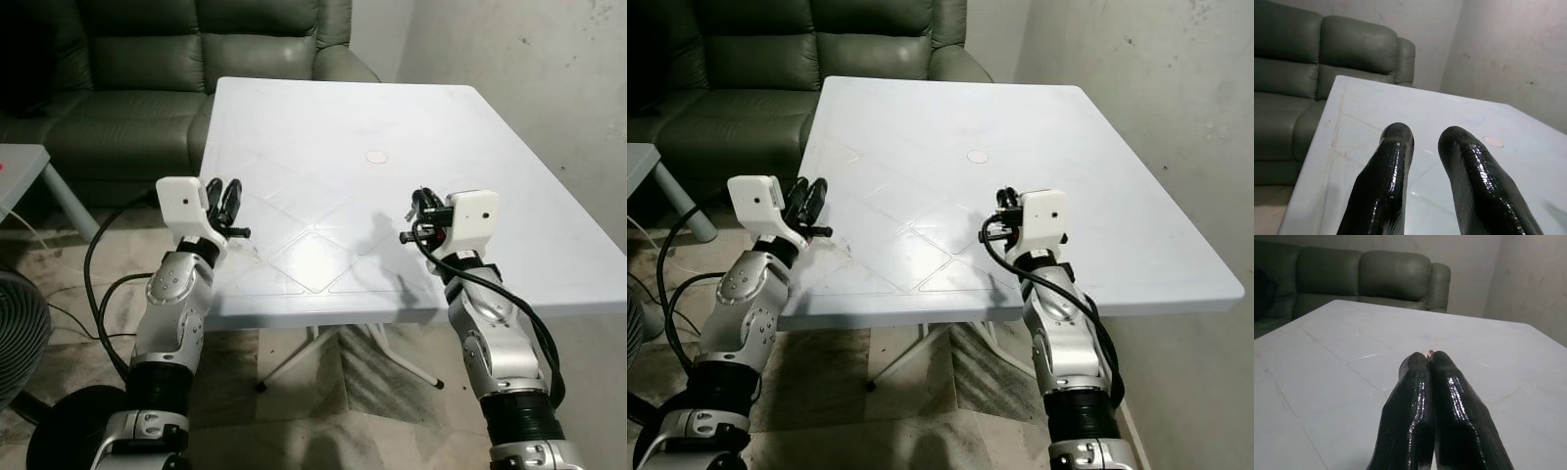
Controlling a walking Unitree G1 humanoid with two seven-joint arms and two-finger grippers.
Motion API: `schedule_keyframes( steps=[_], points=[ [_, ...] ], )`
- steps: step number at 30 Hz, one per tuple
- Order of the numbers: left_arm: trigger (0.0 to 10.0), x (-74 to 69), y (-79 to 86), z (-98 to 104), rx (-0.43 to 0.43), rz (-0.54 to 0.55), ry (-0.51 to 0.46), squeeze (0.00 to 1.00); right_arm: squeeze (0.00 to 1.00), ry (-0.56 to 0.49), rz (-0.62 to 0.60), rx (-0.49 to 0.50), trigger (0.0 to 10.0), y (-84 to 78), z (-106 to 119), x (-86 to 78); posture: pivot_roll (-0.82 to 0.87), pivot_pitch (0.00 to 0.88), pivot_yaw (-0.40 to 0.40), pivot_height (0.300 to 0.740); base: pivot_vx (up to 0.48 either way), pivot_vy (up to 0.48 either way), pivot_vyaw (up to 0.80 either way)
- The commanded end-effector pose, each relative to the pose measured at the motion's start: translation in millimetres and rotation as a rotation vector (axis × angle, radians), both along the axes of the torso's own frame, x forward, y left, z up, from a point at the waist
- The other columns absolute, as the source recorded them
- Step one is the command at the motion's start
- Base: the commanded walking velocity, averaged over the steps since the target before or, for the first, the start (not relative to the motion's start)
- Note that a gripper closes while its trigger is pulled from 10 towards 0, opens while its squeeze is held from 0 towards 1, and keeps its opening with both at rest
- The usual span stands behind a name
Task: Hang keys on a hook
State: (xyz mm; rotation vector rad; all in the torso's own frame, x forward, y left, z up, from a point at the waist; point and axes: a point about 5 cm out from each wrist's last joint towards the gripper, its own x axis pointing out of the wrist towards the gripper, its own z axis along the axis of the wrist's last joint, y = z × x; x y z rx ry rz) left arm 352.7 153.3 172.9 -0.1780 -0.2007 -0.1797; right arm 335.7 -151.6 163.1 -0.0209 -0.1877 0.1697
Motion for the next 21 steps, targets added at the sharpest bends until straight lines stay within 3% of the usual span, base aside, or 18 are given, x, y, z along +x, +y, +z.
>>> schedule_keyframes(
  steps=[1, 21],
  points=[
    [10.0, 2.2, 0.5, -0.7, -0.005, -0.002, 0.01, 0.0, 0.0, -0.011, -0.011, -0.002, 10.0, 0.1, 2.2, 1.3, -0.08, 0.0, -0.016, 0.74, 0.0, 0.454, -0.73],
    [10.0, 5.7, -2.4, -0.7, -0.017, 0.0, 0.019, 0.0, 0.0, 0.002, -0.035, -0.009, 10.0, -6.6, -2.2, -1.5, -0.09, 0.0, -0.017, 0.74, 0.0, 0.023, -0.73]
  ],
)
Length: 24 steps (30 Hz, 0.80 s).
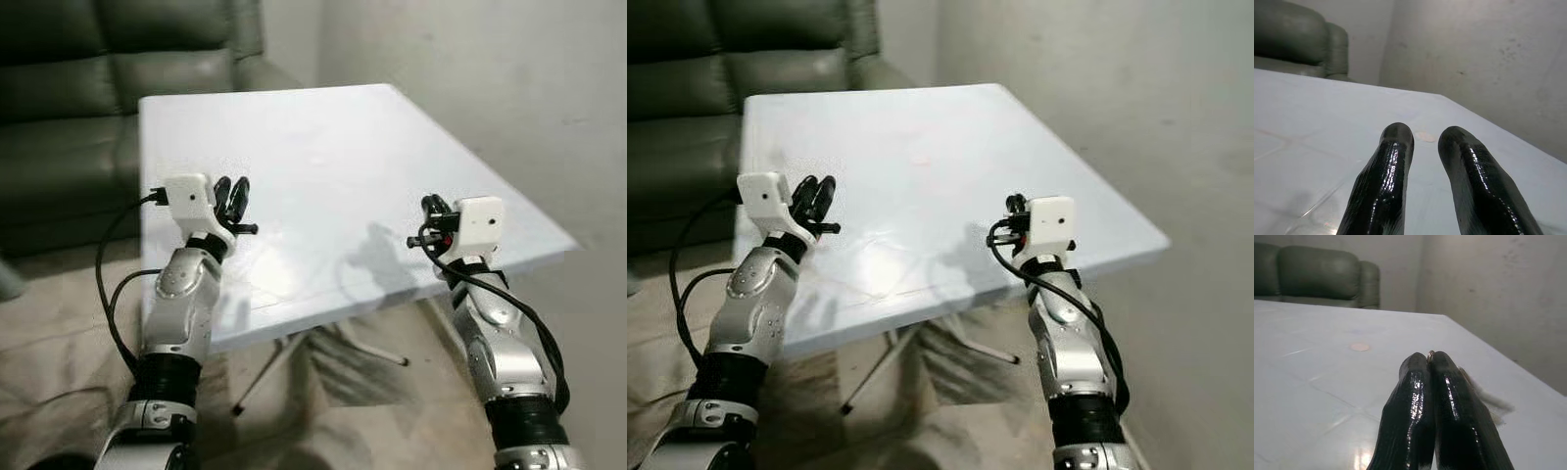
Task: Hang keys on a hook
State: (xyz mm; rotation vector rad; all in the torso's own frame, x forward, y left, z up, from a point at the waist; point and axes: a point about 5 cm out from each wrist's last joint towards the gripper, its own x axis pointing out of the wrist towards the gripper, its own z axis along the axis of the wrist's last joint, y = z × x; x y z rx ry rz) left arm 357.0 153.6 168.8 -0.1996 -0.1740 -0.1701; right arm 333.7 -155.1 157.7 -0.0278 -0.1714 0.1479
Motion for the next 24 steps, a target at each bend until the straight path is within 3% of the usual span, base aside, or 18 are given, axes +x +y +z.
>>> schedule_keyframes(
  steps=[1, 24],
  points=[
    [10.0, 1.9, -2.1, 3.2, 0.003, -0.004, -0.008, 0.0, 0.0, -0.013, -0.013, -0.003, 10.0, -3.0, 2.8, 0.3, -0.09, 0.0, -0.017, 0.74, 0.0, 0.0, -0.73],
    [10.0, 3.3, -3.6, -1.3, 0.078, -0.005, 0.0, 0.0, 0.0, -0.002, -0.024, -0.015, 10.0, -8.5, -0.6, -0.8, -0.08, 0.0, -0.023, 0.74, 0.0, 0.0, -0.73]
  ],
)
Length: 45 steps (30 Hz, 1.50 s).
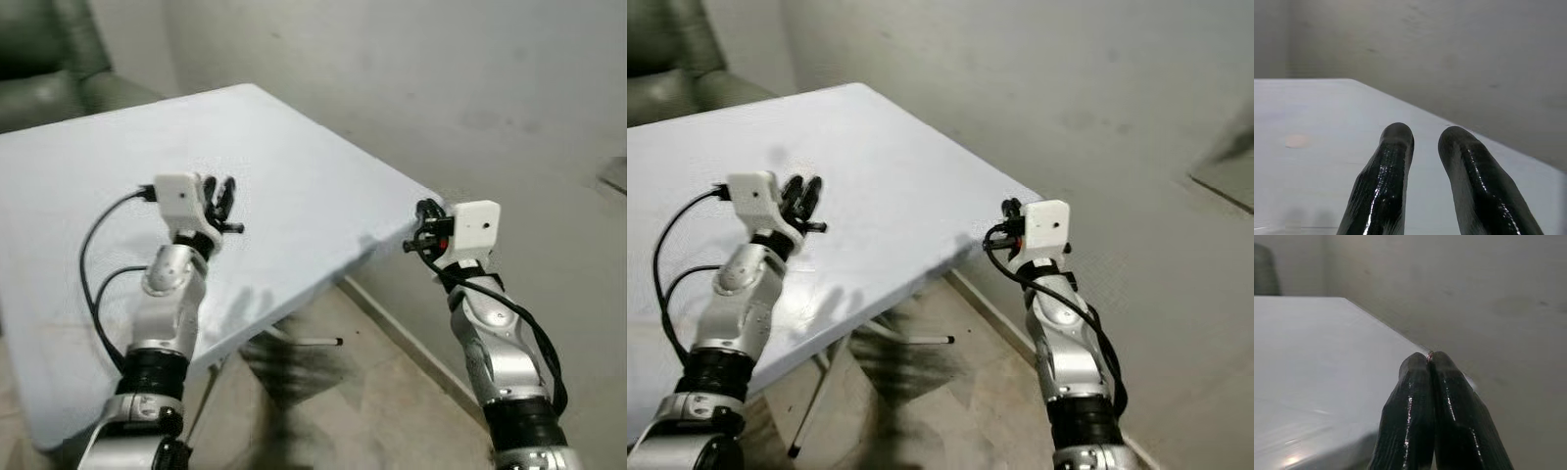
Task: Hang keys on a hook
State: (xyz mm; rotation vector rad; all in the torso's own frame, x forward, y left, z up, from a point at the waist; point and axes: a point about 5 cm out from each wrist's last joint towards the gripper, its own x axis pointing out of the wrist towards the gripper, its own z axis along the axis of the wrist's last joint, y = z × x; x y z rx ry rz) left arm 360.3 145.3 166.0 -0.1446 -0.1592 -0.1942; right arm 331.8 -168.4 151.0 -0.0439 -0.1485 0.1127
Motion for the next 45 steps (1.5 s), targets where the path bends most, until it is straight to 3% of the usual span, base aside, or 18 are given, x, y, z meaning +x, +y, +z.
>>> schedule_keyframes(
  steps=[1, 45],
  points=[
    [10.0, 0.0, 4.8, 1.4, 0.021, 0.016, -0.009, 0.0, 0.0, -0.023, 0.014, 0.0, 10.0, 5.0, 5.9, 1.2, -0.08, 0.0, -0.023, 0.74, 0.0, 0.0, -0.73],
    [10.0, -4.4, 0.6, -1.0, 0.039, -0.005, 0.009, 0.0, 0.0, 0.0, 0.01, -0.005, 10.0, 4.8, 1.5, -1.6, -0.08, 0.0, -0.03, 0.74, 0.0, 0.0, -0.73]
  ],
)
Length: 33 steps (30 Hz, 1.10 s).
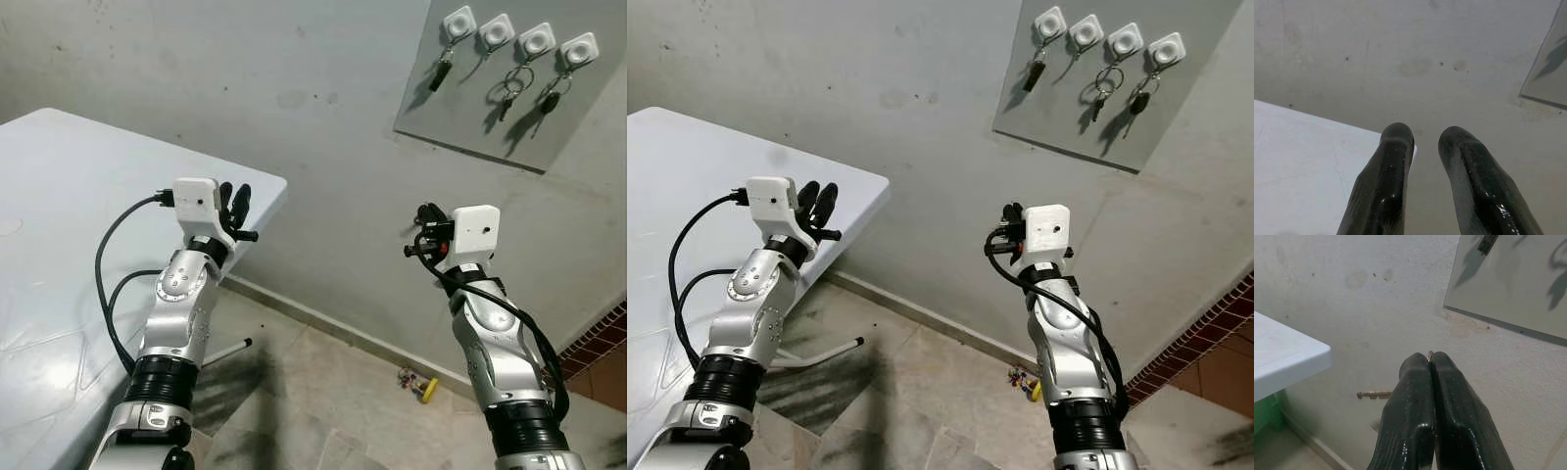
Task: Hang keys on a hook
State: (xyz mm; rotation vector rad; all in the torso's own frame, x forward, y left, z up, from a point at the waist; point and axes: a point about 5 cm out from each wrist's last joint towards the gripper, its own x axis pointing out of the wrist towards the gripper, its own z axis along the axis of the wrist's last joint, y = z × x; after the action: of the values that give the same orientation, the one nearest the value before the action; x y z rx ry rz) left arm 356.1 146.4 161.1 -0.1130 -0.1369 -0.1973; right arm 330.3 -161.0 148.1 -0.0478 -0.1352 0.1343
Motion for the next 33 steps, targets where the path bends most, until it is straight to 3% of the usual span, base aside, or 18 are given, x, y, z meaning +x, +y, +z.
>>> schedule_keyframes(
  steps=[1, 20, 33],
  points=[
    [10.0, -0.2, -0.4, 4.0, 0.006, -0.003, -0.01, 0.0, 0.0, -0.014, -0.012, 0.002, 10.0, -2.6, 4.5, -0.1, -0.08, 0.0, -0.03, 0.74, 0.0, 0.0, -0.72],
    [10.0, -0.6, 3.5, 5.8, 0.02, 0.009, -0.001, 0.0, 0.0, -0.02, -0.03, 0.018, 10.0, -1.3, 5.0, 1.7, -0.06, 0.0, -0.03, 0.74, 0.0, 0.0, -0.72],
    [10.0, -0.2, 3.1, 4.7, 0.016, 0.01, 0.025, 0.0, 0.0, -0.032, -0.047, -0.006, 10.0, -4.1, 6.3, -0.8, -0.07, 0.0, -0.021, 0.74, 0.0, 0.0, 0.0]
  ],
)
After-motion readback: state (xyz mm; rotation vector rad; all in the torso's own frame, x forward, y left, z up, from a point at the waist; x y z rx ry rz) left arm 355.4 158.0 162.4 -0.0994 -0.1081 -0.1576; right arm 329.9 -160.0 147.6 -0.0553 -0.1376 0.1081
